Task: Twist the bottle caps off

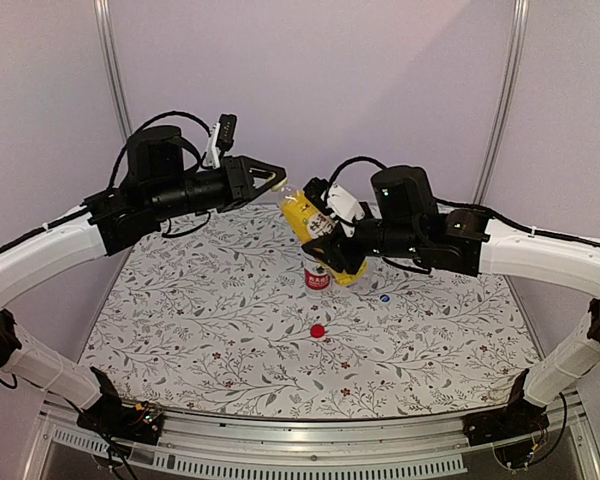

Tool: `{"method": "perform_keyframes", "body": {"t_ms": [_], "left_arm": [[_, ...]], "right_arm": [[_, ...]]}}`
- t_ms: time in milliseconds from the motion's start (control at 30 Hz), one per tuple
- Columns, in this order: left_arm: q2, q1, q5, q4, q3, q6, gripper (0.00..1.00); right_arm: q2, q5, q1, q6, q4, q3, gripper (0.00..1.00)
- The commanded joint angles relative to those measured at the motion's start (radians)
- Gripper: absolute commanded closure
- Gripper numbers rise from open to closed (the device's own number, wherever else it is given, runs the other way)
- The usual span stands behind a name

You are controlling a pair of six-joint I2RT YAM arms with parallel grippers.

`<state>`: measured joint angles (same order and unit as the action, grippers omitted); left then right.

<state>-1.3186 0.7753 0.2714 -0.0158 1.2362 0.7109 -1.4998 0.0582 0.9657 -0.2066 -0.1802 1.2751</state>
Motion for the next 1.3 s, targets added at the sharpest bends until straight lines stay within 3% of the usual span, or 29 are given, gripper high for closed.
{"method": "perform_keyframes", "body": {"t_ms": [0, 167, 233, 400, 567, 633, 800, 967, 1100, 1267], "left_arm": [[-0.053, 0.035, -0.084, -0.075, 0.099, 0.079, 1.0], [-0.104, 0.035, -0.094, -0.12, 0.151, 0.091, 0.95], [-0.112, 0.035, -0.083, -0.117, 0.158, 0.087, 0.89], [-0.056, 0.033, -0.08, -0.047, 0.104, 0.033, 0.54], [0.02, 0.029, -0.016, -0.007, 0.05, -0.106, 0.13], [0.044, 0.026, 0.006, -0.001, 0.026, -0.152, 0.02], [0.113, 0.016, 0.198, 0.155, -0.054, -0.303, 0.0], [0.126, 0.013, 0.388, 0.138, -0.027, -0.454, 0.05], [0.099, 0.014, 0.534, 0.135, -0.003, -0.467, 0.15], [0.082, 0.015, 0.598, 0.153, 0.003, -0.476, 0.24]], "right_arm": [[-0.042, -0.313, 0.035, -0.072, 0.009, 0.04, 0.63], [-0.058, -0.379, 0.054, -0.102, 0.031, 0.041, 0.63], [-0.06, -0.383, 0.055, -0.112, 0.031, 0.04, 0.63], [-0.021, -0.288, 0.054, -0.103, 0.037, 0.012, 0.62], [0.051, -0.141, 0.053, -0.07, 0.042, -0.034, 0.62], [0.084, -0.076, 0.052, -0.064, 0.046, -0.055, 0.62], [0.134, 0.158, 0.041, -0.046, 0.037, -0.081, 0.62], [0.158, 0.376, 0.024, -0.029, 0.039, -0.083, 0.62], [0.158, 0.46, 0.011, -0.009, 0.055, -0.082, 0.61], [0.153, 0.533, -0.002, 0.003, 0.075, -0.08, 0.62]]}}
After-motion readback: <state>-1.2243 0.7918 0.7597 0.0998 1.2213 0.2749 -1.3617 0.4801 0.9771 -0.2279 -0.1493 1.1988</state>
